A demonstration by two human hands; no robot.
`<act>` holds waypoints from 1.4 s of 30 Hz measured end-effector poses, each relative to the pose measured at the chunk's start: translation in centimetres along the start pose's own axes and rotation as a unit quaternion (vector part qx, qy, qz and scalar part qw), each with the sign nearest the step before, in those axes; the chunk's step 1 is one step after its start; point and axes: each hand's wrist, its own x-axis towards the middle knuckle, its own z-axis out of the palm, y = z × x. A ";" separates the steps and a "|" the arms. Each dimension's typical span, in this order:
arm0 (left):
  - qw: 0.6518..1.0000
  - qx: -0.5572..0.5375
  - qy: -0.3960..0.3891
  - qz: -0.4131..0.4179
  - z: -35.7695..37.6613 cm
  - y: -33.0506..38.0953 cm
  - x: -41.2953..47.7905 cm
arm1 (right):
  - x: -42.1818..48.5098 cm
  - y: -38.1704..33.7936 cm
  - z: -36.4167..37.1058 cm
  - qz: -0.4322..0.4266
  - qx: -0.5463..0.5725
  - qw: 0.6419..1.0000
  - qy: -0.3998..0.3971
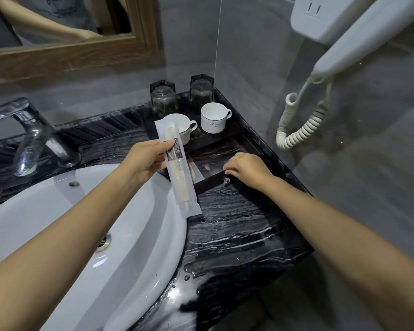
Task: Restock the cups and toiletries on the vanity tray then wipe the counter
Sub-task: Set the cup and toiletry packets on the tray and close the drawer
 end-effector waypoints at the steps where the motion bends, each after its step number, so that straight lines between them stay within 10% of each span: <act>1: 1.000 0.003 -0.001 -0.002 0.4 -0.1 0.0 | -0.5 0.1 0.0 -0.004 0.001 1.000 -0.001; 21: 0.997 -0.041 -0.026 -0.063 5.6 -2.3 -0.3 | -4.3 -1.1 -1.2 0.072 0.096 0.992 -0.042; 27: 0.993 -0.091 -0.022 -0.065 6.6 -2.9 0.0 | -1.7 -6.0 -2.2 0.183 0.431 0.881 0.064; 42: 0.982 -0.166 -0.066 -0.068 4.8 -3.4 1.0 | 0.2 -6.3 -2.4 0.291 0.549 0.780 0.070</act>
